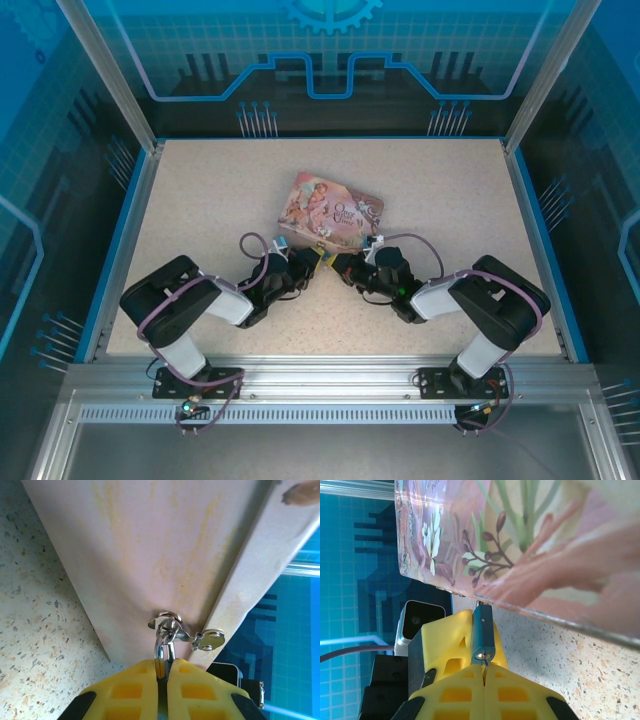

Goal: Unlock the padlock with the key

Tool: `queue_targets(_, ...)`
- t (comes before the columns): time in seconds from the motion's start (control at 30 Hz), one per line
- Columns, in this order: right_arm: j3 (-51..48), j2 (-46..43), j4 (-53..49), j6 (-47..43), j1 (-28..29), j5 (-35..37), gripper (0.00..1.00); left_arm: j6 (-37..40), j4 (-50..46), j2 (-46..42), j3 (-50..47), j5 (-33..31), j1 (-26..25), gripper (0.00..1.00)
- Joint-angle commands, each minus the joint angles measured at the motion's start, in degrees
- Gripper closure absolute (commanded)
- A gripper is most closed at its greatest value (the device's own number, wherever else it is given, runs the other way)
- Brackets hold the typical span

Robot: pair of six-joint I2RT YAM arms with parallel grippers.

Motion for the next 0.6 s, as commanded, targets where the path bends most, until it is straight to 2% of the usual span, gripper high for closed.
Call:
queue_targets(0.0,0.56,-0.75,-5.36,4.6,1.44,-0.3,1.0,-0.35,2.54,2.05,-0.43,4.23,-1.24,1.0)
queue_targets(0.27,3.35,-4.82,-16.07,-5.74,1.2,0.19,1.0,0.01,1.38,1.56,-0.21,3.88,-1.24,1.0)
queue_targets(0.47,3.52,-8.19,-20.62,-11.71,1.06,1.29,0.89,0.11,-0.48,0.5,0.04,3.36,-1.24,1.0)
queue_targets(0.57,3.54,-10.13,-24.72,-14.15,1.1,2.22,0.78,-0.11,-1.78,-0.04,0.44,3.2,-1.23,1.0)
